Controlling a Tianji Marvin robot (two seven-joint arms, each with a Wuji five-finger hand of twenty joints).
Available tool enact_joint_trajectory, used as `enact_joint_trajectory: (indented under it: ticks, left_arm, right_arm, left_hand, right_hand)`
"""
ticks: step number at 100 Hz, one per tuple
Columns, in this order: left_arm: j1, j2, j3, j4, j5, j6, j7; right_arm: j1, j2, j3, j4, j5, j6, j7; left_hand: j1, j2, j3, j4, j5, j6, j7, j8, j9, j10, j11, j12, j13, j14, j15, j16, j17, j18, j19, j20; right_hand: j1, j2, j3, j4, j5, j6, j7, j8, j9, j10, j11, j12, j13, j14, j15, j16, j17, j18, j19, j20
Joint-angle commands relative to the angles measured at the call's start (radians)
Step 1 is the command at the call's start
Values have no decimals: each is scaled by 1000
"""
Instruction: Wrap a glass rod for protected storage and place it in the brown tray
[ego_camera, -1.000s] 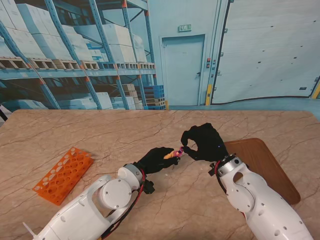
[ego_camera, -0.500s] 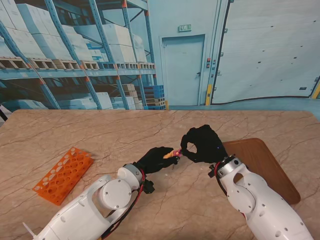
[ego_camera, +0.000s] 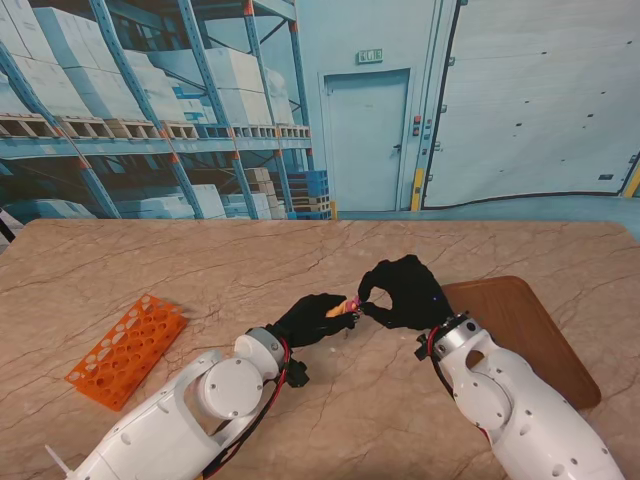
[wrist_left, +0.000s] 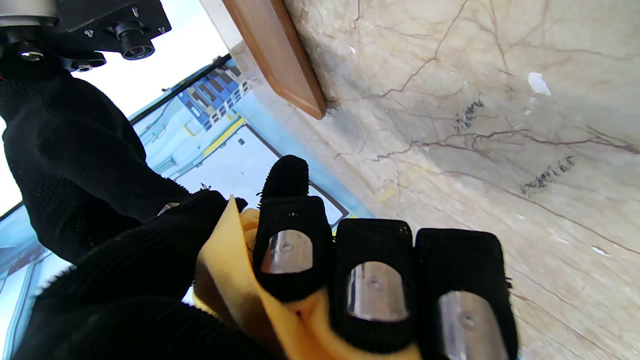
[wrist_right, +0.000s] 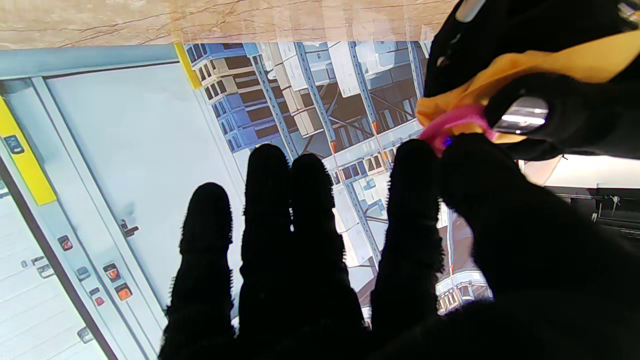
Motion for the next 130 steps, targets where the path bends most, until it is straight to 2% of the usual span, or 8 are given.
enact_joint_trajectory:
  ticks: [1,44,74,88,99,106,115,130]
  left_arm:
    - [7,-5,0,-9,-2,2,-3]
    - [6,-7,1,-8,-3,4,1]
    - [6,-6,1,-6,0,4,2]
    - [7,-8,0,-5,1,0,8]
    - [7,-9,0,-5,-1,-2,11]
    - [8,-10,-1,-5,0,-3,14]
    - [8,-11,-2,-2,4,-9,23]
    - [12,-15,-5,-2,8,-11,41]
  right_arm:
    - [-5,-6,-4,-6,-2,0,-5]
    - [-9,-7,-1,-9,14,-15,13]
    - [-24,2,13,-39,6,-35,67]
    - [-28,4,18,-46,4,-39,78]
    - [-36,8,24,-55,-3,-41,93]
    - [-42,10,28,-60,-6,-42,104]
    - [-46,11,31,-64,-7,-43,108]
    - [-50,9,31,-65,-7,-42,99]
  left_hand:
    - [-21,6,25,-24,10,-23,31,0,41,-19,24,9,12,41,98,12,27,-63,260,26]
    - [-24,8,29,-25,7,-16,29,-1,41,-18,24,9,12,41,98,11,27,-62,260,26]
    - [-5,-43,48,-23,5,-14,31,-3,40,-19,23,8,12,40,98,10,27,-67,260,25]
    - [2,-106,103,-43,-10,-21,44,-12,40,-26,22,9,12,27,98,9,28,-78,260,23]
    - [1,-149,126,-45,-22,-23,46,-18,40,-32,23,9,12,20,98,9,29,-83,260,23]
    - [-37,-157,133,-31,-28,-17,41,-21,40,-40,23,9,12,9,98,8,30,-93,260,21]
    - [-129,-98,56,19,-18,1,-5,20,39,-49,24,8,13,-2,99,6,31,-110,260,17]
    - [-139,-56,-2,27,-17,10,-34,72,39,-50,25,9,13,-4,98,6,31,-109,260,16]
  right_hand:
    - [27,20,22,-20,-48,-23,-35,-17,-5,-8,-9,-3,-10,-23,-11,-9,-8,-9,3,-4]
    - [59,-1,56,-18,-64,-46,-32,-15,-6,-12,-8,2,-9,-28,-15,-4,1,-13,-1,1]
    - [169,-91,177,-33,-80,-81,-42,-8,-3,-33,-28,-2,7,-47,-39,-9,25,-21,-20,8]
    - [185,-91,217,-16,-90,-77,-97,43,-2,-33,-37,-10,9,-49,-47,-6,27,-23,-28,14]
    - [193,-100,252,38,-103,-72,-149,99,-5,-41,-49,-10,7,-54,-57,-7,30,-28,-38,17]
    - [217,-102,258,55,-110,-72,-164,137,-3,-41,-59,-13,8,-45,-68,2,32,-32,-53,14]
    - [220,-99,257,56,-110,-69,-168,146,-3,-41,-60,-12,8,-44,-71,4,31,-31,-52,16]
    - [214,-77,235,40,-95,-74,-171,137,7,-38,-62,-12,13,-45,-73,5,34,-27,-55,19]
